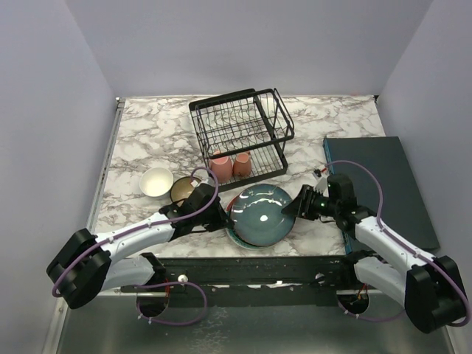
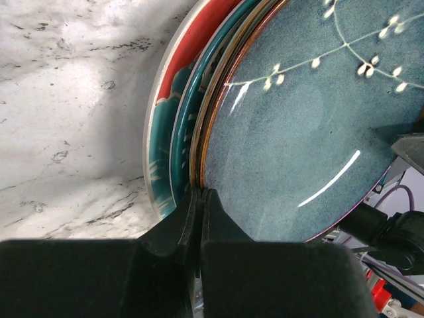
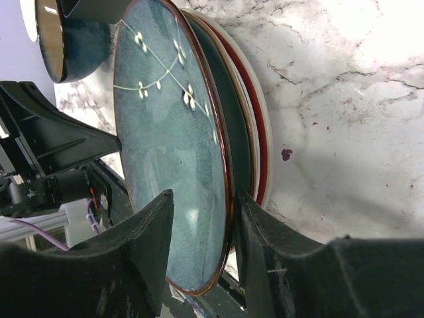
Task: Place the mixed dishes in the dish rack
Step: Pick up the plate at the center of the board, then insert the plate into the dish rack.
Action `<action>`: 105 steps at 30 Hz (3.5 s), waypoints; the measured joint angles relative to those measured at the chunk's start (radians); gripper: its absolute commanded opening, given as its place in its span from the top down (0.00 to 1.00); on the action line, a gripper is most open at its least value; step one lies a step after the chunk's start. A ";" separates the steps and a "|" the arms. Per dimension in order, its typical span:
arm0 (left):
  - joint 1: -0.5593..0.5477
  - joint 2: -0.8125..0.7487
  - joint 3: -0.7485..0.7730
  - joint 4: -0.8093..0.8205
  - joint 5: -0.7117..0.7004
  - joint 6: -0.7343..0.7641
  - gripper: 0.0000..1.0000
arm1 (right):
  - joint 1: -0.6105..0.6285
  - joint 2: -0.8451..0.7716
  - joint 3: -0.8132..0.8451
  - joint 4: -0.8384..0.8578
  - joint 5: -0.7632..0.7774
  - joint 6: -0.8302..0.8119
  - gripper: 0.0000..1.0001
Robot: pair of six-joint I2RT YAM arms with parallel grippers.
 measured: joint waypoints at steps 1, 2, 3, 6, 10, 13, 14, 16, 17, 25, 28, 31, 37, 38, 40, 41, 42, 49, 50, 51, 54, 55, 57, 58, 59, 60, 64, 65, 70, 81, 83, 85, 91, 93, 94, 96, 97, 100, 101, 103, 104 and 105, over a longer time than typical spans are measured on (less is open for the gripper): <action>0.000 0.004 -0.001 0.006 0.002 0.000 1.00 | 0.000 0.006 -0.001 0.007 -0.003 0.003 0.55; 0.000 0.005 -0.002 0.010 0.002 -0.001 1.00 | 0.000 0.012 -0.002 0.014 -0.006 0.006 0.55; 0.000 0.007 -0.002 0.014 0.003 -0.001 1.00 | 0.000 0.019 -0.002 0.023 -0.008 0.010 0.55; 0.000 0.015 -0.006 0.032 0.008 -0.004 1.00 | 0.000 0.036 -0.003 0.050 -0.016 0.016 0.57; 0.000 0.026 -0.009 0.047 0.013 -0.006 1.00 | 0.000 0.055 -0.010 0.084 -0.027 0.026 0.61; 0.000 0.030 -0.009 0.054 0.016 -0.007 1.00 | 0.000 0.071 -0.014 0.107 -0.026 0.031 0.73; 0.002 0.032 -0.009 0.055 0.017 -0.007 1.00 | 0.000 0.075 -0.015 0.113 -0.027 0.033 0.79; 0.003 0.035 -0.009 0.055 0.020 -0.007 1.00 | 0.000 0.080 -0.016 0.122 -0.029 0.037 0.89; 0.004 0.037 -0.009 0.054 0.021 -0.007 1.00 | 0.000 0.082 -0.017 0.126 -0.031 0.040 0.93; 0.005 0.041 -0.008 0.058 0.024 -0.006 0.90 | 0.000 0.073 -0.018 0.119 -0.021 0.024 1.00; 0.005 0.043 -0.004 0.057 0.026 -0.005 0.77 | 0.001 0.061 -0.018 0.107 -0.014 0.024 1.00; 0.005 0.045 0.003 0.049 0.029 0.002 0.63 | 0.001 0.041 -0.018 0.087 -0.005 0.024 1.00; 0.002 0.037 0.059 -0.038 0.020 0.035 0.42 | 0.005 -0.002 -0.002 0.025 0.016 0.013 1.00; 0.002 0.033 0.075 -0.063 0.012 0.044 0.38 | 0.006 -0.007 0.003 0.013 0.021 0.010 1.00; 0.002 0.024 0.102 -0.112 -0.006 0.060 0.33 | 0.007 -0.016 0.019 -0.012 0.029 0.003 1.00; 0.002 0.016 0.122 -0.142 -0.021 0.074 0.32 | 0.007 -0.019 0.029 -0.027 0.033 0.000 1.00; 0.002 0.011 0.138 -0.169 -0.034 0.087 0.31 | 0.007 -0.022 0.039 -0.036 0.036 -0.005 1.00; 0.006 -0.028 0.228 -0.308 -0.111 0.162 0.27 | 0.007 -0.048 0.111 -0.114 0.082 -0.043 1.00; 0.006 -0.034 0.237 -0.321 -0.116 0.170 0.27 | 0.007 -0.050 0.123 -0.128 0.088 -0.050 1.00; 0.006 -0.040 0.244 -0.332 -0.120 0.178 0.26 | 0.007 -0.051 0.135 -0.141 0.094 -0.057 1.00; 0.006 -0.060 0.260 -0.348 -0.131 0.200 0.26 | 0.007 -0.057 0.174 -0.180 0.117 -0.081 1.00; 0.006 -0.069 0.265 -0.351 -0.136 0.211 0.26 | 0.007 -0.058 0.188 -0.194 0.125 -0.089 1.00; 0.006 -0.086 0.271 -0.353 -0.146 0.230 0.26 | 0.007 -0.061 0.214 -0.220 0.141 -0.104 1.00; 0.006 -0.097 0.272 -0.354 -0.154 0.240 0.26 | 0.007 -0.062 0.228 -0.233 0.147 -0.112 1.00; 0.006 -0.112 0.272 -0.357 -0.163 0.253 0.26 | 0.007 -0.063 0.242 -0.244 0.154 -0.122 1.00; 0.006 -0.126 0.272 -0.360 -0.174 0.264 0.26 | 0.007 -0.063 0.256 -0.257 0.160 -0.129 1.00; 0.007 -0.180 0.272 -0.371 -0.202 0.301 0.25 | 0.007 -0.069 0.309 -0.312 0.190 -0.167 1.00; 0.007 -0.190 0.272 -0.373 -0.206 0.308 0.25 | 0.007 -0.071 0.326 -0.328 0.196 -0.178 1.00; 0.007 -0.219 0.274 -0.375 -0.232 0.358 0.24 | 0.007 -0.074 0.438 -0.415 0.235 -0.230 1.00; 0.007 -0.198 0.356 -0.419 -0.248 0.453 0.23 | 0.007 -0.057 0.710 -0.546 0.286 -0.326 1.00; 0.007 -0.194 0.375 -0.423 -0.246 0.471 0.23 | 0.007 -0.050 0.746 -0.566 0.292 -0.340 1.00; 0.007 -0.192 0.386 -0.430 -0.246 0.491 0.23 | 0.007 -0.040 0.774 -0.582 0.299 -0.349 1.00; 0.007 -0.177 0.389 -0.452 -0.246 0.543 0.23 | 0.007 -0.001 0.869 -0.620 0.329 -0.375 1.00; 0.007 -0.172 0.389 -0.457 -0.246 0.552 0.23 | 0.007 0.020 0.908 -0.624 0.339 -0.385 1.00; 0.007 -0.172 0.389 -0.456 -0.247 0.556 0.23 | 0.007 0.031 0.929 -0.624 0.344 -0.389 1.00; 0.007 -0.172 0.389 -0.456 -0.247 0.562 0.23 | 0.007 0.058 0.975 -0.627 0.351 -0.399 1.00; 0.007 -0.172 0.389 -0.456 -0.248 0.564 0.23 | 0.007 0.069 0.996 -0.628 0.354 -0.404 1.00; 0.010 -0.172 0.385 -0.456 -0.253 0.571 0.23 | 0.007 0.114 1.073 -0.631 0.368 -0.421 1.00; 0.011 -0.172 0.382 -0.456 -0.256 0.574 0.23 | 0.007 0.127 1.096 -0.630 0.372 -0.425 1.00; 0.011 -0.172 0.380 -0.457 -0.266 0.575 0.23 | 0.007 0.150 1.133 -0.630 0.382 -0.436 1.00; 0.011 -0.172 0.380 -0.457 -0.270 0.575 0.23 | 0.007 0.161 1.149 -0.629 0.390 -0.443 1.00; 0.011 -0.172 0.380 -0.457 -0.273 0.575 0.23 | 0.007 0.172 1.162 -0.628 0.396 -0.449 1.00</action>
